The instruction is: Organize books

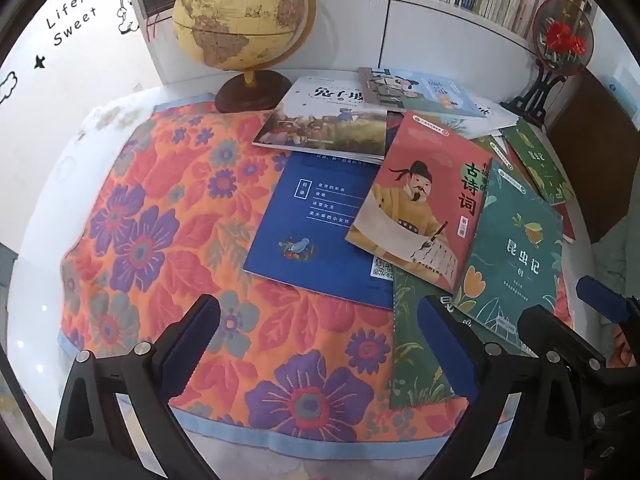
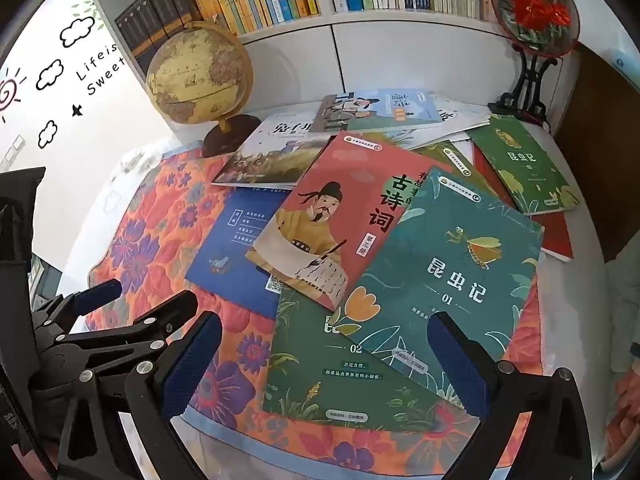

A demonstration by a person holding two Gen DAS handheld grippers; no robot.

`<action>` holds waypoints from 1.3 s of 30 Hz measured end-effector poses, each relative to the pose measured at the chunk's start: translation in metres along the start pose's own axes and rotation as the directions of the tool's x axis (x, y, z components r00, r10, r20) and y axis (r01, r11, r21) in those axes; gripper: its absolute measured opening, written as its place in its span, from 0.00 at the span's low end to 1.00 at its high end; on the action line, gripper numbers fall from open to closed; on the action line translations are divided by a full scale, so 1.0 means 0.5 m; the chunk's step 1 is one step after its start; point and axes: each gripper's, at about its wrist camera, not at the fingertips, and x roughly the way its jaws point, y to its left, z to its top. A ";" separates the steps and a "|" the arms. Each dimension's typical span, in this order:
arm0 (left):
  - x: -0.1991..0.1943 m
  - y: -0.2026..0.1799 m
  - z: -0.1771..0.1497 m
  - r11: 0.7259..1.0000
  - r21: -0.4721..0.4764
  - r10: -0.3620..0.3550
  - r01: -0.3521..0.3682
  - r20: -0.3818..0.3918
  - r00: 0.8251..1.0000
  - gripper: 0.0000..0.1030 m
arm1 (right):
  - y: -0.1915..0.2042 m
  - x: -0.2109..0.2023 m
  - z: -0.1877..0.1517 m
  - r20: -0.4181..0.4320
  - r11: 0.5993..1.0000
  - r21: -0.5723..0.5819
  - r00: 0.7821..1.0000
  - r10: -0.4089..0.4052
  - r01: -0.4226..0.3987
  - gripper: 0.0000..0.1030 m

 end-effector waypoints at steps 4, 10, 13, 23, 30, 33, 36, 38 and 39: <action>0.002 -0.013 -0.001 1.000 0.012 0.001 -0.001 -0.015 1.000 0.95 | -0.001 0.000 -0.007 0.012 1.000 0.013 1.000 -0.002 0.002 0.99; 0.004 -0.020 -0.006 1.000 0.024 -0.007 0.007 -0.008 1.000 0.95 | -0.011 0.014 -0.021 -0.010 0.999 0.038 0.999 0.034 -0.034 0.99; 0.010 -0.007 -0.006 0.999 0.021 -0.038 0.039 -0.018 0.999 0.95 | -0.016 0.015 -0.023 -0.011 0.998 0.043 0.999 0.038 -0.038 0.99; 0.011 -0.011 -0.012 0.996 0.047 -0.078 0.080 -0.031 0.996 0.92 | -0.019 0.008 -0.024 -0.007 0.998 0.042 0.999 0.049 -0.049 0.99; 0.012 -0.014 -0.015 0.994 0.056 -0.093 0.095 -0.044 0.995 0.92 | -0.019 0.005 -0.027 -0.002 0.998 0.040 0.999 0.045 -0.045 0.99; 0.017 -0.019 -0.017 0.995 0.069 -0.070 0.073 -0.055 0.996 0.92 | -0.022 0.006 -0.031 -0.003 0.999 0.038 1.000 0.030 -0.030 0.99; 0.018 -0.028 -0.021 0.995 0.101 -0.014 0.019 -0.048 0.999 0.92 | -0.024 0.009 -0.035 -0.012 0.999 0.043 1.000 0.028 -0.027 0.94; 0.017 -0.027 -0.022 0.994 0.103 -0.035 0.040 -0.054 0.998 0.91 | -0.022 0.011 -0.037 -0.017 0.999 0.036 1.000 0.022 -0.021 0.92; 0.018 -0.027 -0.022 0.994 0.102 -0.029 0.035 -0.053 0.998 0.91 | -0.022 0.011 -0.038 -0.018 0.999 0.034 1.000 0.017 -0.016 0.92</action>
